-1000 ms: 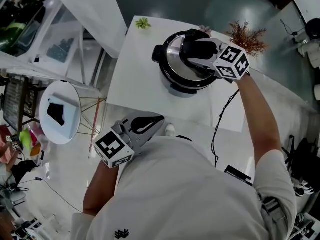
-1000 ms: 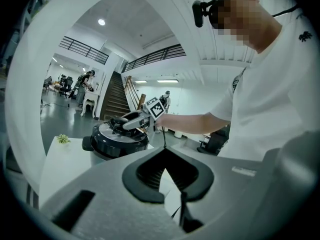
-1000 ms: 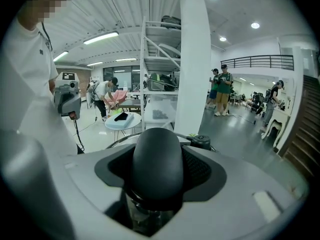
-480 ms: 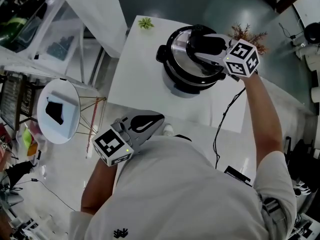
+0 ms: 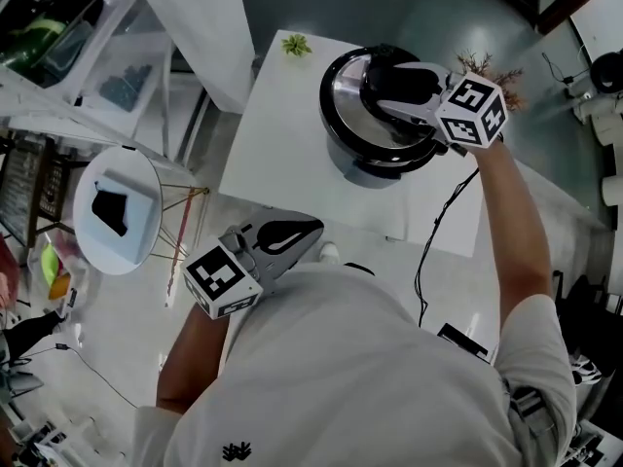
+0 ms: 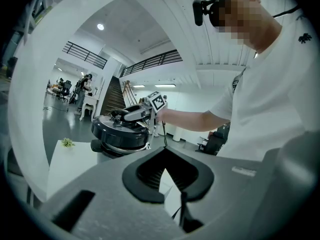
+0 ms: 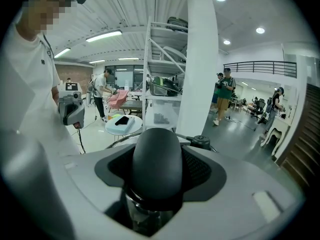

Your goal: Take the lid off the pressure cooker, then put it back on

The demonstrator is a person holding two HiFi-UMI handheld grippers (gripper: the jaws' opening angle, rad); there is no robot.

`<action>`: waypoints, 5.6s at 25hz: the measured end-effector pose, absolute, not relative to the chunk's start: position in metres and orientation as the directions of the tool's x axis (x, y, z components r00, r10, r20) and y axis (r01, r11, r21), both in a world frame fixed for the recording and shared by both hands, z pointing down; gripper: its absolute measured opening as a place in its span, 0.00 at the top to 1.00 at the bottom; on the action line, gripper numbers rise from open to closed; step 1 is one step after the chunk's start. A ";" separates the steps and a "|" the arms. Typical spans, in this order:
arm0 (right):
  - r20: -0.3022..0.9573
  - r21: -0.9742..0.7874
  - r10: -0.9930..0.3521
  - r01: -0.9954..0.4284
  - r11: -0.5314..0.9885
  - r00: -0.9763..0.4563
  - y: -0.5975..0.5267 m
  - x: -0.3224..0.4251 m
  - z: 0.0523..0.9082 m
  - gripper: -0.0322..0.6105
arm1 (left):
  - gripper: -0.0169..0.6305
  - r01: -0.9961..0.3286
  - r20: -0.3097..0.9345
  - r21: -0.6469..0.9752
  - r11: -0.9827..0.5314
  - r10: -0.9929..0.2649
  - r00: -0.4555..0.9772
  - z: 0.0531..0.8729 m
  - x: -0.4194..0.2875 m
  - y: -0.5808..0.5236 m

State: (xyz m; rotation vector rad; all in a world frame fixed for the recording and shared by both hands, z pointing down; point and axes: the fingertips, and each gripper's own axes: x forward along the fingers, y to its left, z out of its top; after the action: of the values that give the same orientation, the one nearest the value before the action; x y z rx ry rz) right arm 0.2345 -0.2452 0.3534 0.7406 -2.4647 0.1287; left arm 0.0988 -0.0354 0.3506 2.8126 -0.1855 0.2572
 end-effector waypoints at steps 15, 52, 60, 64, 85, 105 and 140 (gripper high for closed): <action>0.517 0.077 -0.422 -0.450 0.890 -0.745 -0.235 0.107 0.339 0.49 | 0.96 -0.210 0.169 0.284 -0.935 -0.167 0.971 0.340 0.016 -0.017; 0.569 0.018 -0.395 -0.470 0.883 -0.721 -0.252 -0.029 0.505 0.49 | 0.96 -0.365 0.253 0.367 -0.856 -0.286 0.924 0.379 -0.106 -0.020; 0.585 -0.004 -0.383 -0.475 0.880 -0.715 -0.257 -0.027 0.551 0.49 | 0.96 -0.381 0.275 0.391 -0.838 -0.288 0.917 0.390 -0.097 -0.028; 0.579 -0.023 -0.395 -0.499 0.866 -0.713 -0.261 -0.025 0.572 0.50 | 0.97 -0.385 0.295 0.400 -0.832 -0.280 0.913 0.398 -0.093 -0.028; 0.579 0.010 -0.414 -0.501 0.865 -0.703 -0.265 -0.016 0.620 0.49 | 0.96 -0.416 0.343 0.439 -0.796 -0.280 0.897 0.419 -0.076 -0.034; 0.532 0.008 -0.438 -0.513 0.858 -0.724 -0.262 -0.009 0.604 0.46 | 0.96 -0.386 0.311 0.427 -0.818 -0.268 0.912 0.413 -0.059 -0.050; 0.534 -0.012 -0.420 -0.503 0.864 -0.734 -0.259 -0.008 0.603 0.42 | 0.96 -0.409 0.302 0.416 -0.812 -0.302 0.905 0.408 -0.040 -0.056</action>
State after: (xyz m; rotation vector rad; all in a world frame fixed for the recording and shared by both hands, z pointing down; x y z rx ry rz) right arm -0.0083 -0.2591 0.6027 0.6719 -2.5048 0.2104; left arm -0.0401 -0.0556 0.4082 2.5841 -0.5140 0.3043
